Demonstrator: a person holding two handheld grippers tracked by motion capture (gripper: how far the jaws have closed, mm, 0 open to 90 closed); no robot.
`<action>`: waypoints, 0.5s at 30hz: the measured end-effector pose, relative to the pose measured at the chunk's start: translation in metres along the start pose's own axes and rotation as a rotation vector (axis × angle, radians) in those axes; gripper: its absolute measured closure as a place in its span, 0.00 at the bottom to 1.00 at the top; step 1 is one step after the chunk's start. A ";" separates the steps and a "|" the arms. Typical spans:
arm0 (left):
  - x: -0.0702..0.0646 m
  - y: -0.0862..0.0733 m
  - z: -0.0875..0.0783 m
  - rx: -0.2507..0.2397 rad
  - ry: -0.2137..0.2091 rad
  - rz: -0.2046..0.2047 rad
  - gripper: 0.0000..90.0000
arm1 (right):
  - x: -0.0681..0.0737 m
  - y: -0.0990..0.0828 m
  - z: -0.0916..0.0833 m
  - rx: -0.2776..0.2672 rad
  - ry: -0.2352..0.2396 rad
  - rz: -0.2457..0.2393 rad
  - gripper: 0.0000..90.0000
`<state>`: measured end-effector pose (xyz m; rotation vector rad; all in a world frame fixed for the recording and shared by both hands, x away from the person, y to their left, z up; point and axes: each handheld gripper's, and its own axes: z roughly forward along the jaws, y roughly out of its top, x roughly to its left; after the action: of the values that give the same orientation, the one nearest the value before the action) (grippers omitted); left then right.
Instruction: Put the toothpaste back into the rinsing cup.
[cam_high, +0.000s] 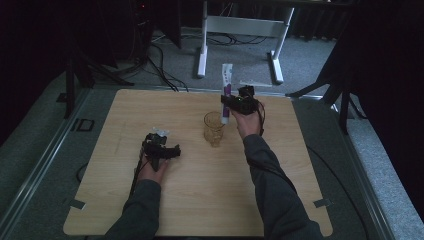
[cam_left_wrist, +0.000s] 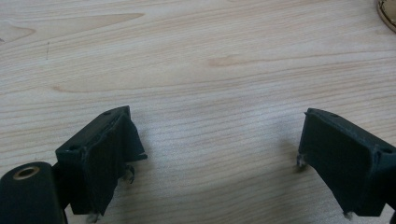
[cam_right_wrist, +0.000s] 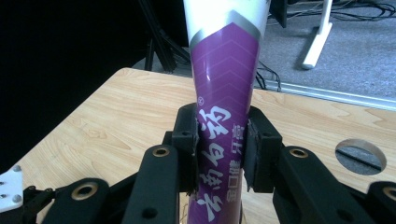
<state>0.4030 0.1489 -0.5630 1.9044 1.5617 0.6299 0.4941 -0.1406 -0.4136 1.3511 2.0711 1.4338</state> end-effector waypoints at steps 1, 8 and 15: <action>0.000 0.000 0.000 0.000 0.000 0.000 0.11 | 0.000 0.000 0.001 -0.001 0.000 0.004 0.78; 0.000 0.000 0.000 0.000 0.000 0.000 0.11 | 0.004 0.003 0.004 -0.002 0.011 0.007 0.77; 0.000 0.000 0.000 0.000 0.000 0.000 0.11 | 0.008 0.004 0.007 -0.007 0.012 0.008 0.77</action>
<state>0.4030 0.1489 -0.5630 1.9043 1.5614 0.6294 0.4973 -0.1298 -0.4115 1.3525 2.0684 1.4549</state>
